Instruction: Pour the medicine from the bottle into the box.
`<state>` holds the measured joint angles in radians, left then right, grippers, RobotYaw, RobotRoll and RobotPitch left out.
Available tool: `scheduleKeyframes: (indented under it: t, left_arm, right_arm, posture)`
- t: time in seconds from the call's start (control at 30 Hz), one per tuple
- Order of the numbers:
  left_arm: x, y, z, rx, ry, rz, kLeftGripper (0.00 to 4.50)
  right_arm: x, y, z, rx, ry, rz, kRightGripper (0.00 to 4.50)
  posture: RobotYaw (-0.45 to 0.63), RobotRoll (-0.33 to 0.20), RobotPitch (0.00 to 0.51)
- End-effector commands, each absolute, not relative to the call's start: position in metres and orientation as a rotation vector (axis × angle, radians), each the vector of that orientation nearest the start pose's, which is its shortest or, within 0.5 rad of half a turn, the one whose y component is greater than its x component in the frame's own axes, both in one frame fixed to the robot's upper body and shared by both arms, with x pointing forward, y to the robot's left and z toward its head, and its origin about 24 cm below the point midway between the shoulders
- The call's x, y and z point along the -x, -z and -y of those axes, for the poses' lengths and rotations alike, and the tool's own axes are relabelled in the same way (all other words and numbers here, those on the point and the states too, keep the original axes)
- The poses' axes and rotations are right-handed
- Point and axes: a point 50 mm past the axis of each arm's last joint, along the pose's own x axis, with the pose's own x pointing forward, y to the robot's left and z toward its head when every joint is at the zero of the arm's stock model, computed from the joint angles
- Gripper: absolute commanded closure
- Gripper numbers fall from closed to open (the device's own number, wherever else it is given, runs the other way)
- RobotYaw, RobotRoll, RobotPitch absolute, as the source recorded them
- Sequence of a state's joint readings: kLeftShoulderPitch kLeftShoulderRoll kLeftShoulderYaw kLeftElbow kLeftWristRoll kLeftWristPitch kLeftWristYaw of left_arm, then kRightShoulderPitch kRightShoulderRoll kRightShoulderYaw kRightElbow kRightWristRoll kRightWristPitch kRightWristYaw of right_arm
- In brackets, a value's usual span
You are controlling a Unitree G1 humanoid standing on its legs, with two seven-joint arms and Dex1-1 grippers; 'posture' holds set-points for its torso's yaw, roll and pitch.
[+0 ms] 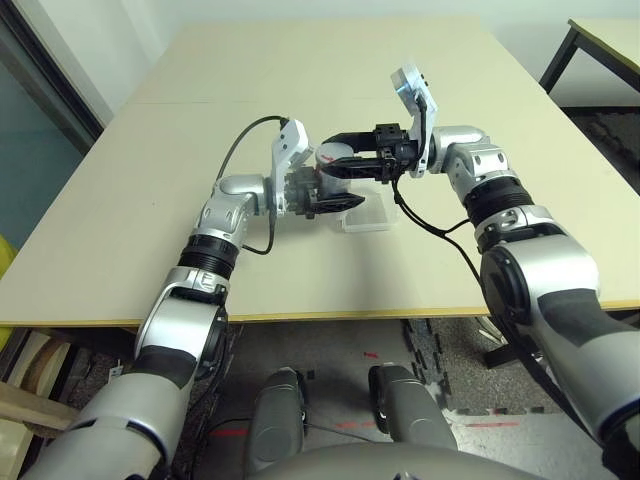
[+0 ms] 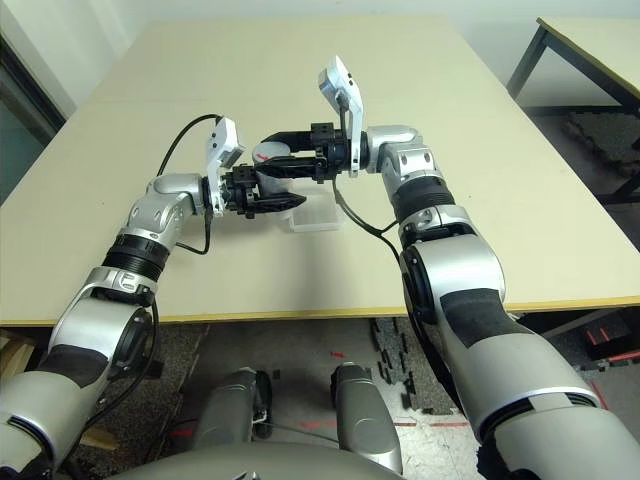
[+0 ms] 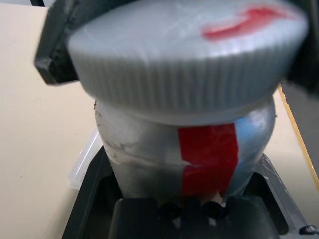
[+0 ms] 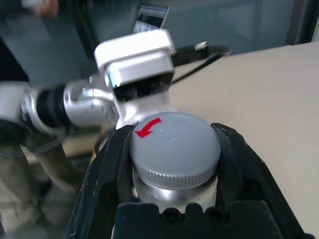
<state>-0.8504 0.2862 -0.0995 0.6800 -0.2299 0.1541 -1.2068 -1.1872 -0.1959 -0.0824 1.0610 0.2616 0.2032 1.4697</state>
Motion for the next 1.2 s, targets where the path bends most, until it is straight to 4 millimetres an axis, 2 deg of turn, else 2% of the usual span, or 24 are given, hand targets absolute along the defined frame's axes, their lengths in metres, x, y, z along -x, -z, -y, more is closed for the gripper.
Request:
scheduleKeyframes:
  t: [0.03, 0.17, 0.3, 0.57, 0.67, 0.97, 1.2]
  left_arm:
    - [-0.359, -0.137, -0.113, -0.122, 1.301, -0.105, 1.77]
    - [-0.359, -0.136, -0.115, -0.114, 1.287, -0.103, 1.77]
    - [-0.359, -0.137, -0.120, -0.104, 1.251, -0.092, 1.77]
    - [-0.362, -0.138, -0.137, -0.090, 1.160, -0.080, 1.77]
    - [-0.362, -0.137, -0.140, -0.087, 1.138, -0.078, 1.77]
    - [-0.366, -0.137, -0.145, -0.084, 1.071, -0.065, 1.77]
    - [-0.366, -0.136, -0.146, -0.084, 1.054, -0.062, 1.77]
  right_arm:
    - [-0.381, -0.215, 0.092, -0.281, -1.510, 0.069, 1.92]
    - [-0.386, -0.222, 0.104, -0.342, -1.410, 0.105, 1.92]
    - [-0.394, -0.218, 0.124, -0.256, -1.217, 0.094, 1.92]
    - [-0.406, -0.188, 0.187, -0.029, -0.671, -0.037, 1.92]
    - [-0.404, -0.172, 0.208, -0.027, -0.528, -0.094, 1.92]
    - [-0.389, -0.128, 0.253, 0.142, -0.287, -0.264, 1.92]
    - [-0.383, -0.113, 0.266, 0.149, -0.200, -0.315, 1.92]
  posture:
    - [-0.17, 0.000, 0.064]
    - [-0.17, 0.000, 0.068]
    - [-0.17, 0.000, 0.069]
    - [-0.17, 0.000, 0.069]
    - [-0.17, 0.000, 0.067]
    - [-0.17, 0.000, 0.061]
    - [-0.17, 0.000, 0.057]
